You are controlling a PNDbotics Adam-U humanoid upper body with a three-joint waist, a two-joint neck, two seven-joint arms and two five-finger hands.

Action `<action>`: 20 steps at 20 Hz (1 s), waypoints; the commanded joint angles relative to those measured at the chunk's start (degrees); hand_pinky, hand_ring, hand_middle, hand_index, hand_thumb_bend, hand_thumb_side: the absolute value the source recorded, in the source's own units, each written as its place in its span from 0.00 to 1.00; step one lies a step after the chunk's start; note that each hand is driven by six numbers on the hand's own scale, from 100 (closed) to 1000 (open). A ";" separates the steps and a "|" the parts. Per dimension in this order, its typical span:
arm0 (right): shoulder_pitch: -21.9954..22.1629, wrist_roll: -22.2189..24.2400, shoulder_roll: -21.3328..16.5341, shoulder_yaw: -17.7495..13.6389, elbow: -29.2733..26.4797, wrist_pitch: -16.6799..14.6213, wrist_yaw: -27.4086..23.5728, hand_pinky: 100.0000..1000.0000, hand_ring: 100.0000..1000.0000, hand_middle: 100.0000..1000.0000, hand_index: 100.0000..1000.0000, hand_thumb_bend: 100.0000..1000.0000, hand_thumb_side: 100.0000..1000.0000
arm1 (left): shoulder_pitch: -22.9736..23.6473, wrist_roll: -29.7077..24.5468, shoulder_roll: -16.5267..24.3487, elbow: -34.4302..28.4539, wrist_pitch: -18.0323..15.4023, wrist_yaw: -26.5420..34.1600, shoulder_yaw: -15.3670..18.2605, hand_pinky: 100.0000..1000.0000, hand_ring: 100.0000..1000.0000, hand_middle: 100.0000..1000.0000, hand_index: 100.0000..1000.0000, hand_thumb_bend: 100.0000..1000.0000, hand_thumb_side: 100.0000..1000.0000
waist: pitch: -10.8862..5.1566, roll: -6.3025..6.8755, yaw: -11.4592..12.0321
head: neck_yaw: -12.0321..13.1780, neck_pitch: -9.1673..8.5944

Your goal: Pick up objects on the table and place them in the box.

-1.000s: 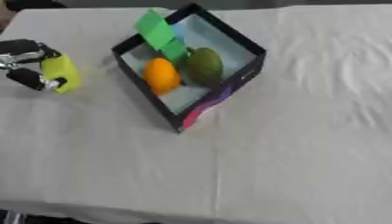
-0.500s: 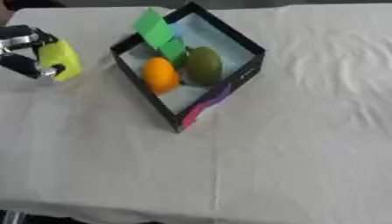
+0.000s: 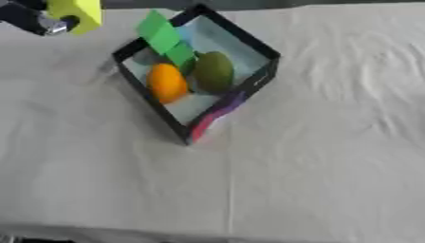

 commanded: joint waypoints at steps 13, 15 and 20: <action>-6.12 -1.15 0.38 0.78 -2.23 1.40 -0.38 1.00 0.65 0.62 0.87 0.00 0.66 | -3.10 4.20 -11.41 -3.72 -8.31 -11.14 -2.35 0.75 0.62 0.49 0.63 0.44 0.22 | -0.60 -1.15 -4.32 | 4.39 -2.95; -6.29 -1.05 0.55 0.92 -2.32 1.45 -0.33 1.00 0.65 0.62 0.87 0.00 0.66 | -3.02 5.99 -11.70 -3.89 -9.21 -14.89 -2.58 0.82 0.70 0.55 0.69 0.50 0.27 | -0.59 -1.21 -4.43 | 4.48 -2.82; -6.35 -0.76 0.56 1.01 -2.46 1.55 -0.46 1.00 0.65 0.62 0.87 0.00 0.66 | -2.24 9.18 -12.35 -1.68 -10.99 -21.97 -2.13 0.92 0.90 0.84 0.88 0.37 0.22 | -0.59 -1.12 -4.62 | 4.46 -2.84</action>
